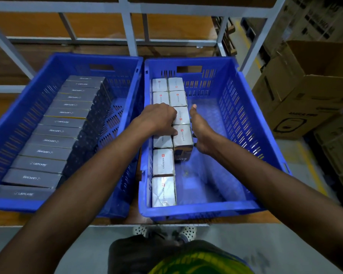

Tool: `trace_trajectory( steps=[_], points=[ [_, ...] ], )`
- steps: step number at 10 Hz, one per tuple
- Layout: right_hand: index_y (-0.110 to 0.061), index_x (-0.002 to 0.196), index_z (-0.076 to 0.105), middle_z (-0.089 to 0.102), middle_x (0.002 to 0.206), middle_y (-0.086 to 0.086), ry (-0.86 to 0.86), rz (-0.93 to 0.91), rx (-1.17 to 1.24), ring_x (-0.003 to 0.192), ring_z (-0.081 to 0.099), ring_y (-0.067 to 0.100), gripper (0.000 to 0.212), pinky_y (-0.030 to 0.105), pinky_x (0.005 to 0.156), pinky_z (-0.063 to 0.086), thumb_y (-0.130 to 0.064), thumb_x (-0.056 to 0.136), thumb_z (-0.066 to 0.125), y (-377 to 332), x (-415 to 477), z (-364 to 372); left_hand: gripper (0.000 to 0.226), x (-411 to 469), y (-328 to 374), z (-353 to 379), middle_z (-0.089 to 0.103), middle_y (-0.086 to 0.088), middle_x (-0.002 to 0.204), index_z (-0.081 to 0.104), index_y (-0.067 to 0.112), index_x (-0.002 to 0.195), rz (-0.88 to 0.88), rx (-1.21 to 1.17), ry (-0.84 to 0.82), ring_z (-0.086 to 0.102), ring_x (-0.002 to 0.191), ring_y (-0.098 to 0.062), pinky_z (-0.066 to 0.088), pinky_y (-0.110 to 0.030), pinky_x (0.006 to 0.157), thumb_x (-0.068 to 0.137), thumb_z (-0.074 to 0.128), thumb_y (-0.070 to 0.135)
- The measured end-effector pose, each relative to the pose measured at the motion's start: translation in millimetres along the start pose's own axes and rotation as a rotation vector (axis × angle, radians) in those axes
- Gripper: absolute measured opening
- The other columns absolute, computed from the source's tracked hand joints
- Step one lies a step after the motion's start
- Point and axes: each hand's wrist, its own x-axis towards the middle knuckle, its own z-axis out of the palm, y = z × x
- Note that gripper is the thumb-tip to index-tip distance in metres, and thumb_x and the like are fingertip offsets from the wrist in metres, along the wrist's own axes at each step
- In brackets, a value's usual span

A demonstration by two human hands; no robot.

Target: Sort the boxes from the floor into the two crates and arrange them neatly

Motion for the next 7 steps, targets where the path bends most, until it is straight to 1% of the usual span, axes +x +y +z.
trace_trajectory(
  steps=[1, 2, 3, 4, 5, 6, 7],
  points=[
    [-0.029, 0.132, 0.061, 0.072, 0.120, 0.000, 0.020, -0.045, -0.093, 0.101, 0.071, 0.018, 0.080, 0.037, 0.084, 0.058, -0.085, 0.090, 0.022, 0.3, 6.5, 8.7, 0.039, 0.2, -0.6, 1.7, 0.068, -0.001, 0.103, 0.069, 0.021, 0.109, -0.008, -0.032, 0.067, 0.064, 0.096, -0.025, 0.048, -0.035, 0.073, 0.084, 0.071, 0.051],
    [-0.040, 0.140, 0.051, 0.061, 0.139, -0.001, 0.089, -0.128, -0.227, 0.125, 0.059, 0.026, 0.114, 0.049, 0.107, 0.046, -0.110, 0.055, 0.021, 30.0, 65.5, -2.6, 0.039, 3.9, -1.9, 0.5, 0.070, -0.002, 0.108, 0.069, 0.022, 0.116, -0.047, -0.142, 0.148, 0.065, 0.100, -0.026, 0.042, -0.033, 0.071, 0.085, 0.069, 0.046],
    [-0.035, 0.143, 0.048, 0.056, 0.142, 0.006, 0.141, -0.210, -0.468, 0.134, 0.050, 0.030, 0.091, 0.051, 0.111, 0.041, -0.094, 0.077, 0.026, 23.6, 43.5, -0.9, 0.039, 5.4, -1.0, 0.3, 0.069, -0.001, 0.113, 0.067, 0.025, 0.122, -0.102, -0.218, 0.164, 0.065, 0.105, -0.028, 0.045, -0.033, 0.075, 0.088, 0.065, 0.042],
    [-0.026, 0.145, 0.046, 0.057, 0.141, 0.011, 0.104, -0.301, -0.811, 0.133, 0.049, 0.033, 0.082, 0.049, 0.111, 0.039, -0.079, 0.082, 0.045, 7.8, 19.0, -6.7, 0.038, 2.5, 1.0, -0.2, 0.069, -0.003, 0.112, 0.067, 0.023, 0.121, -0.097, -0.210, 0.165, 0.066, 0.103, -0.030, 0.052, -0.036, 0.080, 0.087, 0.069, 0.040],
    [-0.021, 0.141, 0.055, 0.062, 0.139, 0.012, 0.100, -0.288, -1.139, 0.131, 0.053, 0.033, 0.070, 0.043, 0.110, 0.037, -0.066, 0.088, 0.062, -18.6, 5.7, -16.0, 0.035, -6.4, 4.6, -5.6, 0.067, -0.007, 0.113, 0.069, 0.019, 0.118, -0.069, -0.221, 0.145, 0.065, 0.102, -0.032, 0.054, -0.037, 0.080, 0.086, 0.070, 0.033],
    [-0.014, 0.143, 0.054, 0.055, 0.146, 0.016, 0.200, -0.321, -1.271, 0.138, 0.046, 0.035, 0.062, 0.038, 0.112, 0.032, -0.048, 0.093, 0.067, -33.9, -3.5, -5.3, 0.034, -14.0, -2.5, -11.8, 0.067, -0.013, 0.111, 0.072, 0.015, 0.112, -0.013, -0.354, 0.164, 0.064, 0.103, -0.034, 0.056, -0.038, 0.079, 0.083, 0.065, 0.030],
    [-0.011, 0.144, 0.053, 0.055, 0.146, 0.019, 0.311, -0.394, -1.322, 0.138, 0.045, 0.036, 0.057, 0.040, 0.112, 0.031, -0.039, 0.095, 0.064, -33.1, -3.7, 17.6, 0.051, -19.4, -17.7, -11.0, 0.067, -0.020, 0.119, 0.073, 0.012, 0.117, 0.046, -0.444, 0.367, 0.054, 0.122, -0.038, 0.044, -0.043, 0.102, 0.078, 0.054, 0.040]
  ],
)
